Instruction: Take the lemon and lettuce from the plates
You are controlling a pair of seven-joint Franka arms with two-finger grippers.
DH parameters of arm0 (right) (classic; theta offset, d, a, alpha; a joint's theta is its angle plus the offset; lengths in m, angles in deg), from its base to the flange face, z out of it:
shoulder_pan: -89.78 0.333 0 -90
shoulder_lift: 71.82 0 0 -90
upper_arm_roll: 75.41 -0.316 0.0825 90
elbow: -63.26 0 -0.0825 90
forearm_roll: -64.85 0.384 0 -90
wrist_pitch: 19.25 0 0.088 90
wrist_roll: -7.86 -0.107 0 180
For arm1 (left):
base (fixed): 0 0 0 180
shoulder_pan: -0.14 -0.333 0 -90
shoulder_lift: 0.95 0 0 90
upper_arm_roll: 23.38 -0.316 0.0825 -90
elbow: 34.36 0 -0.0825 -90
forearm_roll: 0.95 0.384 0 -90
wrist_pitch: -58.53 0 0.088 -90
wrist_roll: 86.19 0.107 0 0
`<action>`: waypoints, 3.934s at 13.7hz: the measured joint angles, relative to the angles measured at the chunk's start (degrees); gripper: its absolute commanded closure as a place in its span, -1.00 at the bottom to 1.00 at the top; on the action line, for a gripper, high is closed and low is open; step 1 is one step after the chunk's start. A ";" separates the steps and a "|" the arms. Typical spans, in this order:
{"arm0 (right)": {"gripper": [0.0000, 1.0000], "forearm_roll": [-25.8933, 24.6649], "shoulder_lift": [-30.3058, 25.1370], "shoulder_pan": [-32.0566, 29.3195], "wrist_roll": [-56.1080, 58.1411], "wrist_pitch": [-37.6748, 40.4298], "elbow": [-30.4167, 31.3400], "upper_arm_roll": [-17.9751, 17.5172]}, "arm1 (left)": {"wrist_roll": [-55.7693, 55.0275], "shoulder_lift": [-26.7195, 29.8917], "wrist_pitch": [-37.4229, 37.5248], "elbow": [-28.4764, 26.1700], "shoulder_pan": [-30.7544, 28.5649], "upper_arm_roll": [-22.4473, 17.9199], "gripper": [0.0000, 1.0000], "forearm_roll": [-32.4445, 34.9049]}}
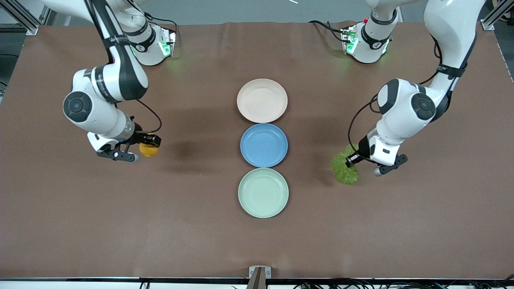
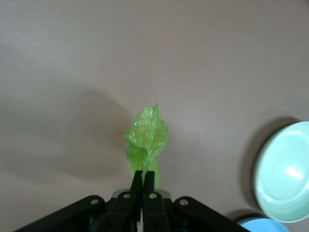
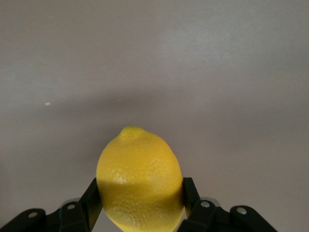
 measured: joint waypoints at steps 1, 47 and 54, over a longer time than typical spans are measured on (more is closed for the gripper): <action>1.00 0.00 0.72 -1.24 2.53 -3.21 1.77 -0.05 | 2.66 -0.02 -1.57 -2.29 -2.80 1.37 0.97 0.00; -1.00 -4.69 2.61 -15.14 17.87 43.22 -41.21 -0.92 | 30.24 18.20 66.84 37.91 22.15 -34.22 -0.99 0.37; -1.00 -4.74 -12.08 -14.99 18.24 36.34 -23.70 -1.49 | 30.24 19.58 67.88 36.62 22.00 -34.44 -0.99 0.37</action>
